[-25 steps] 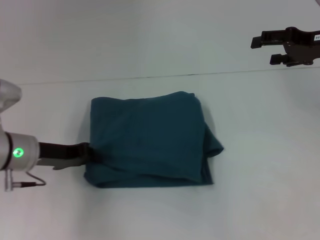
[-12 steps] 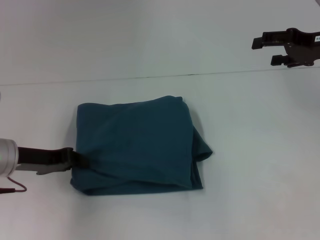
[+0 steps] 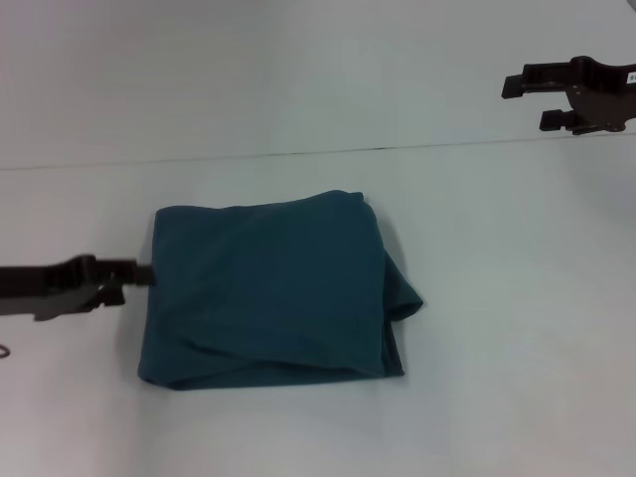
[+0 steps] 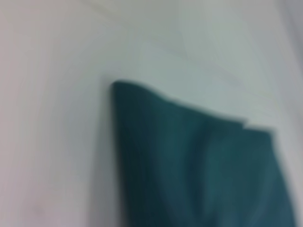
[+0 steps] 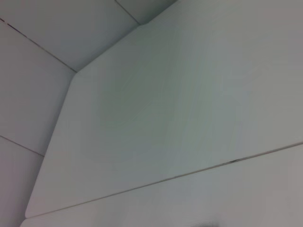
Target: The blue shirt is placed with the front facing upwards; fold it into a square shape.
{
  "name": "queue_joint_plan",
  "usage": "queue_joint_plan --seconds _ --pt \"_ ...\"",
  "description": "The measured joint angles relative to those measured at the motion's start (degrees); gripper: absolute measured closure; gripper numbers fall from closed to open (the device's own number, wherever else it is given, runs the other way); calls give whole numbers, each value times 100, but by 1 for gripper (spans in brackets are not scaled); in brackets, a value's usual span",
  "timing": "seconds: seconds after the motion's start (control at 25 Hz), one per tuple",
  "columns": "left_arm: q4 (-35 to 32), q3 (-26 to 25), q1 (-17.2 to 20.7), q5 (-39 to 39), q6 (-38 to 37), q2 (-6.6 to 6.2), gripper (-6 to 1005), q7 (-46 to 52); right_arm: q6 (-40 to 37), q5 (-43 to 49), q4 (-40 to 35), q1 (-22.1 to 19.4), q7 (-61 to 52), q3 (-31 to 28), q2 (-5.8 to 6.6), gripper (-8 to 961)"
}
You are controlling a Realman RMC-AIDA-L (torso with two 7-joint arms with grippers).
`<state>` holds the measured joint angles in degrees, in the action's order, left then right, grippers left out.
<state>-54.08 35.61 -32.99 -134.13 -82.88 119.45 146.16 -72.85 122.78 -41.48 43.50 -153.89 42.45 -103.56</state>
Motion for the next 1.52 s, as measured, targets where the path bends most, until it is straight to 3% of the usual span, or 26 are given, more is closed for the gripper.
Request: queue_joint_plan --seconds 0.12,0.32,0.6,0.76,0.88,1.12,1.28,1.52 --pt "256 -333 26 562 -267 -6 391 -20 -1 0 1 1 0 0 1 38" --pt "1044 -374 -74 1019 -195 -39 249 -21 -2 -4 62 1 43 0 19 39" --pt "1731 -360 -168 1136 798 34 120 -92 -2 -4 82 -14 61 0 20 38" --pt "1893 -312 -143 1087 838 45 47 -195 -1 -2 96 -24 66 0 20 38" --pt "1995 -250 -137 1083 738 37 47 -294 3 0 123 -26 85 0 20 38" --pt "1666 -298 -78 1176 208 -19 48 -521 -35 -25 126 -30 192 0 20 38" --pt "1151 -532 136 1400 -525 -10 49 -1523 -208 -241 117 -94 828 -29 -24 38" --pt "595 -490 536 1090 -1277 -6 49 -3132 -1076 -775 63 -281 3007 -37 -325 38"
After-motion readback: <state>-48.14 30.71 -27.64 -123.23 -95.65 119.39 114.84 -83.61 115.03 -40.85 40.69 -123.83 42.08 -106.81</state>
